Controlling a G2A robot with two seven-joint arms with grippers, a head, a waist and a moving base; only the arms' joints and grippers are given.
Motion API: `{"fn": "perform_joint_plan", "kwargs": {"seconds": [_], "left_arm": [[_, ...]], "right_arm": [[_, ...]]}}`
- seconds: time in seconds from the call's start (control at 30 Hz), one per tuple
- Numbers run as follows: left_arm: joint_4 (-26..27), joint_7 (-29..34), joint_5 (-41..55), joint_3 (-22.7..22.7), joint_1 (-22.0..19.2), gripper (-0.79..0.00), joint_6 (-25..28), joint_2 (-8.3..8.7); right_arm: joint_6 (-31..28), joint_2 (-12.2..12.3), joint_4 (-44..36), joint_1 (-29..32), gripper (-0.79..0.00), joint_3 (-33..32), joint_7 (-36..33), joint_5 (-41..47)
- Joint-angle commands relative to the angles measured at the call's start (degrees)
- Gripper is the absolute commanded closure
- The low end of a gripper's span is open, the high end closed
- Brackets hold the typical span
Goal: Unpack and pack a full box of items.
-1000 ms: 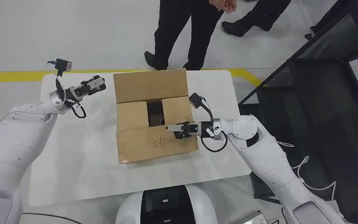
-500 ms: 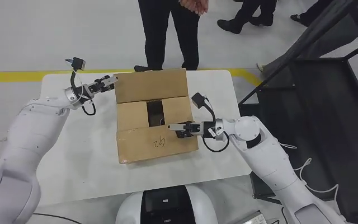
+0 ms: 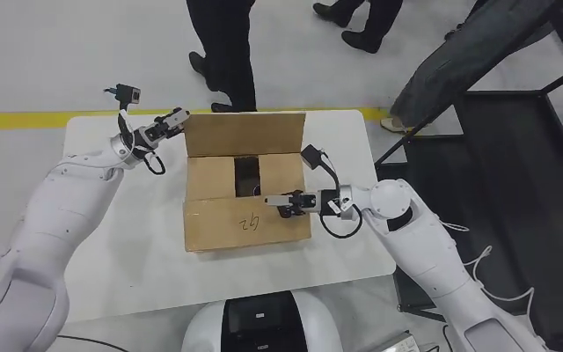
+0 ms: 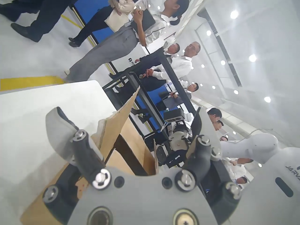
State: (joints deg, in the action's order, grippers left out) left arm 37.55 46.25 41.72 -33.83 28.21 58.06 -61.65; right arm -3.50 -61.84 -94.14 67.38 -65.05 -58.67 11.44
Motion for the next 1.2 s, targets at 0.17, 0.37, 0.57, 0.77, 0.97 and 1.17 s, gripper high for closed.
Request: {"fn": "perform_joint_plan", "kwargs": {"seconds": [0.17, 0.37, 0.57, 0.77, 0.97, 1.17], "left_arm": [[0.5, 0.1, 0.0, 0.0, 0.2, -0.785, -0.1, 0.27], [0.5, 0.1, 0.0, 0.0, 0.2, -0.785, -0.1, 0.27], [0.5, 0.1, 0.0, 0.0, 0.2, -0.785, -0.1, 0.27], [0.5, 0.1, 0.0, 0.0, 0.2, -0.785, -0.1, 0.27], [0.5, 0.1, 0.0, 0.0, 0.2, -0.785, -0.1, 0.27], [1.2, -4.1, -1.7, -1.3, 0.5, -0.785, -2.1, 0.42]], "right_arm": [[0.0, 0.0, 0.0, 0.0, -0.785, 0.1, 0.0, 0.0], [0.0, 0.0, 0.0, 0.0, -0.785, 0.1, 0.0, 0.0], [0.0, 0.0, 0.0, 0.0, -0.785, 0.1, 0.0, 0.0], [1.0, 0.0, -0.5, -0.5, -0.785, 0.0, 1.2, -1.2], [1.0, 0.0, -0.5, -0.5, -0.785, 0.0, 1.2, -1.2], [1.0, 0.0, -0.5, -0.5, -0.785, 0.0, 1.2, -1.2]]}}
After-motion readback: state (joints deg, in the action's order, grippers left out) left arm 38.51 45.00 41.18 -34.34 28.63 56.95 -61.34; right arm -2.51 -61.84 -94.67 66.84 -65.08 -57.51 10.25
